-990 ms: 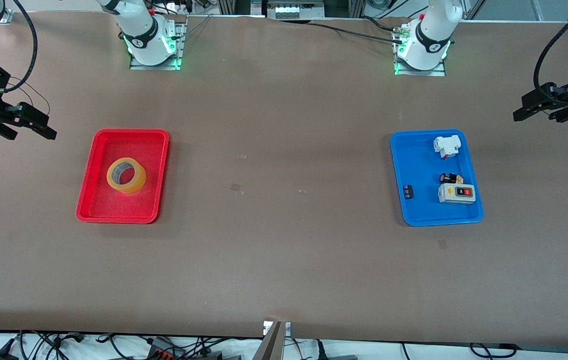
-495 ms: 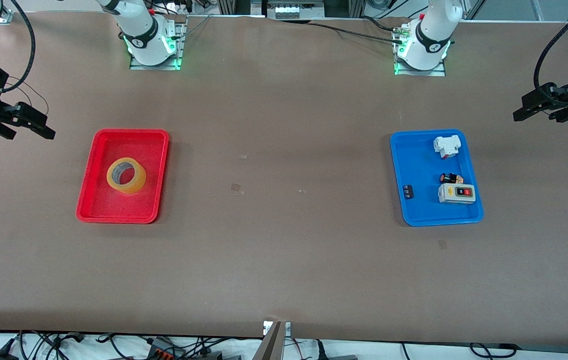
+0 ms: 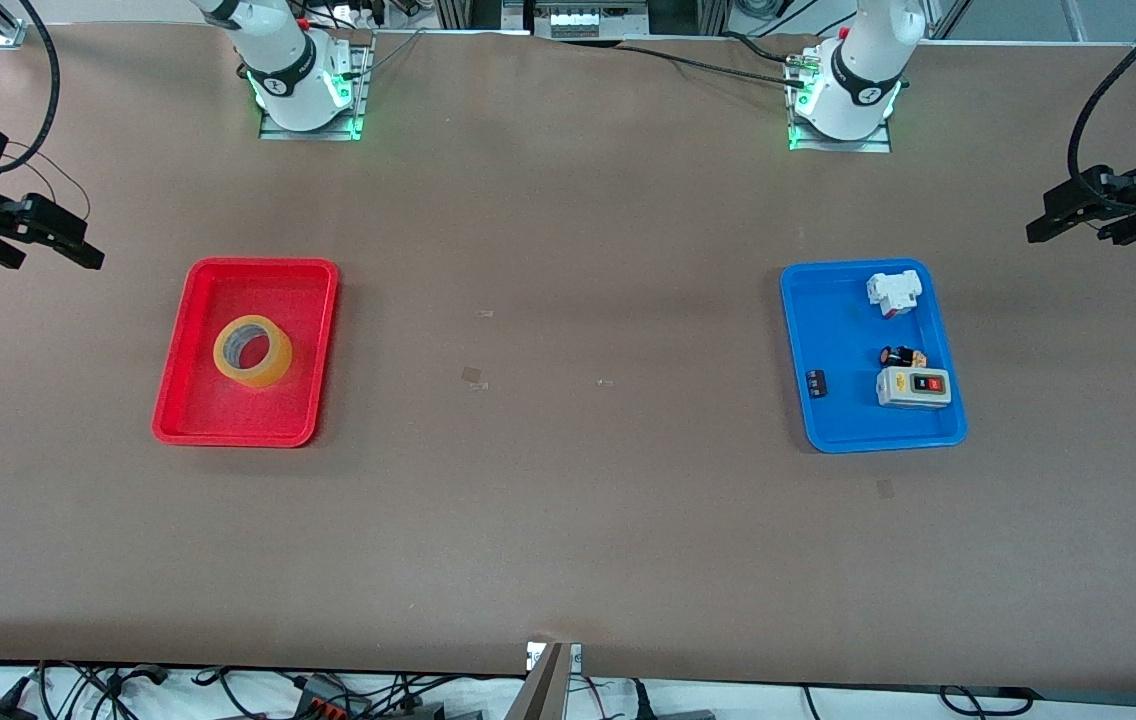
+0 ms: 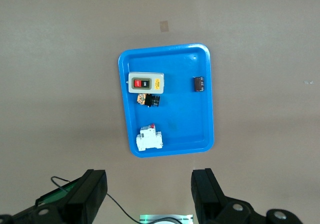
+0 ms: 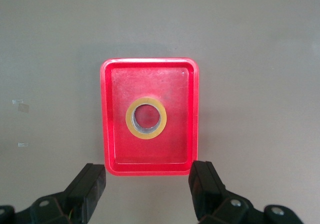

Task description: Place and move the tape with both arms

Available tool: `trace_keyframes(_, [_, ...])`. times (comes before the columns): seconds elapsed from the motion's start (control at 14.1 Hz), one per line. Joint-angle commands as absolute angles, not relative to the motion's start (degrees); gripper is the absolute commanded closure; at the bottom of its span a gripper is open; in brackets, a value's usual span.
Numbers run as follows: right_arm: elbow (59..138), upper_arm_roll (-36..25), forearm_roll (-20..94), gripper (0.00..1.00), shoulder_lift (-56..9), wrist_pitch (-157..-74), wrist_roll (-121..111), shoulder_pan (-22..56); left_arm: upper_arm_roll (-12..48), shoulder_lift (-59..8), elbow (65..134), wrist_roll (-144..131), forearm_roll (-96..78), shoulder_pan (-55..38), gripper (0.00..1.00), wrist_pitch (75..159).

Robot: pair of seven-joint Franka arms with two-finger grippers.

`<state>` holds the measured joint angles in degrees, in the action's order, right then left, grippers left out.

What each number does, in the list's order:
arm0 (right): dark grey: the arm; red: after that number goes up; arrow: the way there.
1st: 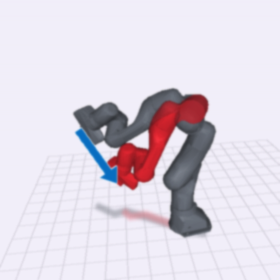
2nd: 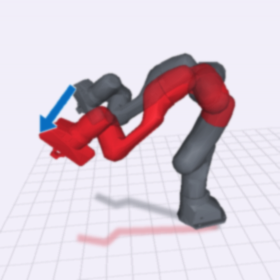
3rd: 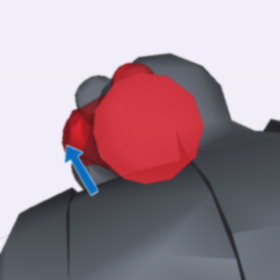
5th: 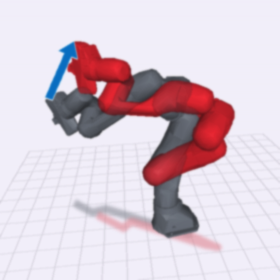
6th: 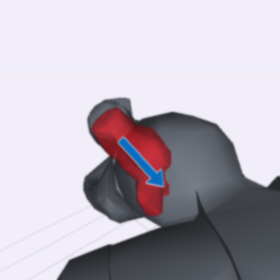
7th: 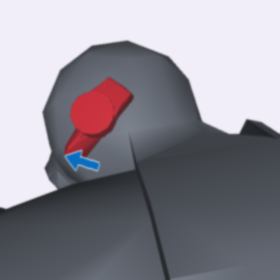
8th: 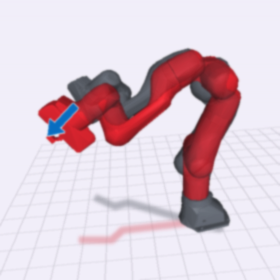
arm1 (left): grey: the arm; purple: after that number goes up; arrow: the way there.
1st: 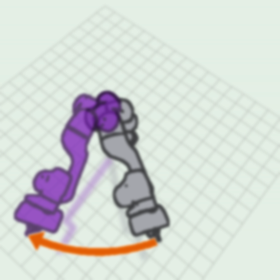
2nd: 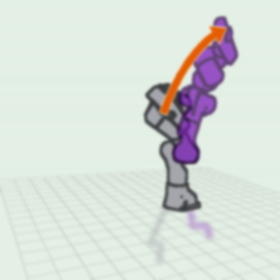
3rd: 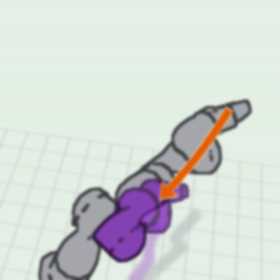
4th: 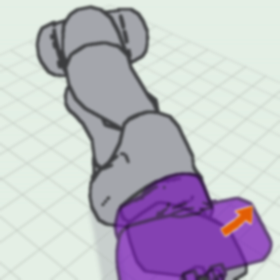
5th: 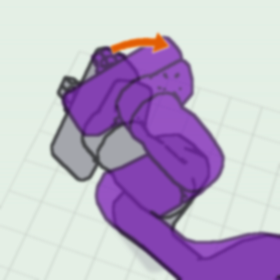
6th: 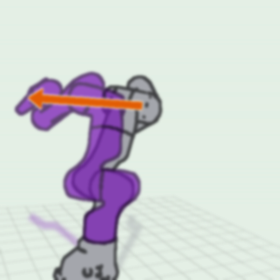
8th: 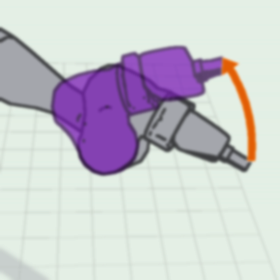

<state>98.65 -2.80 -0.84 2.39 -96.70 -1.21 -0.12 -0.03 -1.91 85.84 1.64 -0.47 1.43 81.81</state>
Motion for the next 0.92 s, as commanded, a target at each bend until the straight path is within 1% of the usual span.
trace_keyframes(0.0, [99.5,-3.3,-0.1,0.0,3.8,-95.8,-2.3,0.6,0.5,-1.9,85.3,1.4,-0.8,2.1,0.0,81.0])
trace_keyframes(0.85, [99.3,-3.2,-0.4,0.0,3.9,-94.8,-2.3,0.8,0.6,-1.9,85.3,1.3,-0.8,2.2,0.0,81.0])
